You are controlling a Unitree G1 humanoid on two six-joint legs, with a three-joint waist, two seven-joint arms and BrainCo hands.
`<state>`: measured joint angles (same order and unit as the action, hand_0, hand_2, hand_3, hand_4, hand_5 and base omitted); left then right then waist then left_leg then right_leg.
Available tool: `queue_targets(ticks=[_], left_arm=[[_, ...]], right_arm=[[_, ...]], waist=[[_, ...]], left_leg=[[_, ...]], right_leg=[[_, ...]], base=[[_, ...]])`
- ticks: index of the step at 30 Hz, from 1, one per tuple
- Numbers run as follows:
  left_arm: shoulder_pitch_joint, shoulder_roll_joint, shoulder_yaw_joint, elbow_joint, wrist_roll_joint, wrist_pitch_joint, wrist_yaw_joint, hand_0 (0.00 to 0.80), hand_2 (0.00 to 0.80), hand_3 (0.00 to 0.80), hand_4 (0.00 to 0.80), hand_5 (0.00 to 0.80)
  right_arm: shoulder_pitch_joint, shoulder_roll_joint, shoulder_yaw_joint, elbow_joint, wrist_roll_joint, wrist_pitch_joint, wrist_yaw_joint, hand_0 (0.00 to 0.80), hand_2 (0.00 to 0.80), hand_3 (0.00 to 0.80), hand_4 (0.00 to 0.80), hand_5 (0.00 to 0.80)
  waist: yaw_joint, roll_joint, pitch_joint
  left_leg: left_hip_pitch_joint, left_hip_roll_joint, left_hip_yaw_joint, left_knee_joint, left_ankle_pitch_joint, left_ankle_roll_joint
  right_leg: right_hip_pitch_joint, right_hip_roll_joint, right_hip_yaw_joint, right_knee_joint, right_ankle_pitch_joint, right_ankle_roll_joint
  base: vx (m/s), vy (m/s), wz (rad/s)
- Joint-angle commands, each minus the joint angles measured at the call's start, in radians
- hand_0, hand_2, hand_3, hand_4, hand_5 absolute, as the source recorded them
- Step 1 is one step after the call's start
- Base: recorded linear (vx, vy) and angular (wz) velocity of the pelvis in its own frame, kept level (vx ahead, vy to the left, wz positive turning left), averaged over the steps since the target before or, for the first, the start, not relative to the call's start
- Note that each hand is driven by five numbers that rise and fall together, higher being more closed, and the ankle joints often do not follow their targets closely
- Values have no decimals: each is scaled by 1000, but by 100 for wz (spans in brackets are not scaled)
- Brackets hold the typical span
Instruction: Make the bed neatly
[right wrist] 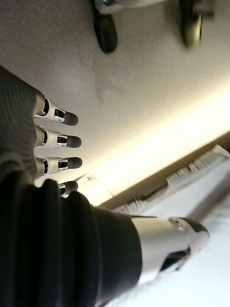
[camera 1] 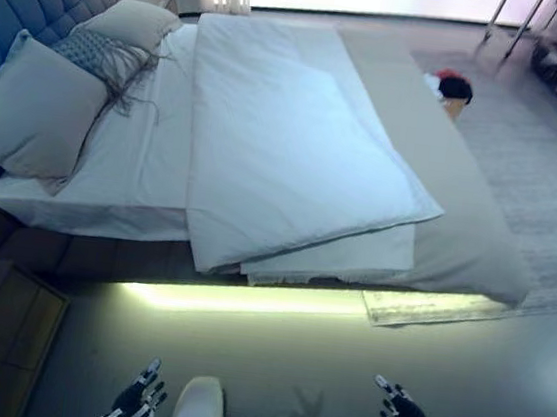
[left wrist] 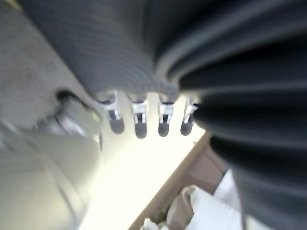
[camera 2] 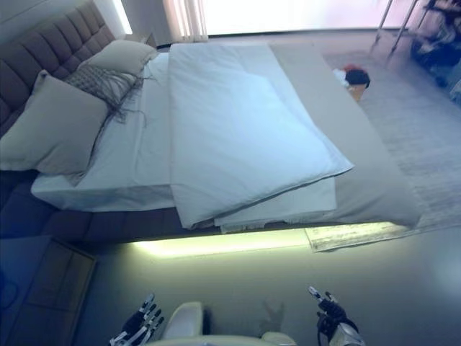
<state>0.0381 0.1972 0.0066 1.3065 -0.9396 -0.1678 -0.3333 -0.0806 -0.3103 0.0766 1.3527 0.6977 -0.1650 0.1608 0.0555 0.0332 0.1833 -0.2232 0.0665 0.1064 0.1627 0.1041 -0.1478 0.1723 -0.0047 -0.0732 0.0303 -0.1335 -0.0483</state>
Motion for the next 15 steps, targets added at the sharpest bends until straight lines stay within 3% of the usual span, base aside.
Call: queue_targets(ticks=[1,3,6,9,11,13,15], left_arm=[[2,21,5,-22,-39,-54,-17,0,0,0,0,0],[20,14,24,-20,-31,-64,-23,0,0,0,0,0],[36,13,45,-13,3,-66,-16,0,0,0,0,0],[41,26,61,5,14,-54,-9,0,0,0,0,0],[36,37,84,16,23,-49,-6,0,0,0,0,0],[24,55,90,19,28,-40,-16,0,0,0,0,0],[10,71,80,18,43,-30,-14,0,0,0,0,0]], right_arm=[[-16,0,-2,8,15,14,46,0,0,0,0,0],[7,4,-11,15,1,13,59,0,0,0,0,0],[23,16,-25,22,-10,-6,72,0,0,0,0,0],[9,33,-27,16,10,-5,64,0,0,0,0,0],[11,38,-40,11,15,-10,69,0,0,0,0,0],[3,50,-44,0,28,-20,94,0,0,0,0,0],[-10,62,-42,-18,49,-27,115,0,0,0,0,0]], waist=[[56,-19,7],[63,-17,-2],[71,-12,-29],[85,-28,-50],[86,-34,-54],[96,-58,-75],[98,-68,-89]], left_leg=[[-27,-2,-8,-250,90,46],[-65,20,-19,-250,81,33],[-56,48,23,-250,88,31],[-23,18,-13,-250,55,51],[-26,-10,-35,-147,60,66],[-20,-56,-48,-89,4,125],[18,-80,-51,-100,-18,156]], right_leg=[[139,17,22,1,-27,84],[181,10,34,2,-79,88],[240,-9,37,37,-148,110],[249,-47,42,88,-137,134],[246,-66,47,144,-126,138],[226,-111,29,208,-26,168],[173,-156,6,302,85,192]], base=[[460,112,-19],[469,155,-34],[534,244,-44],[540,293,-36],[484,292,-59],[481,293,-1],[436,274,-4]])
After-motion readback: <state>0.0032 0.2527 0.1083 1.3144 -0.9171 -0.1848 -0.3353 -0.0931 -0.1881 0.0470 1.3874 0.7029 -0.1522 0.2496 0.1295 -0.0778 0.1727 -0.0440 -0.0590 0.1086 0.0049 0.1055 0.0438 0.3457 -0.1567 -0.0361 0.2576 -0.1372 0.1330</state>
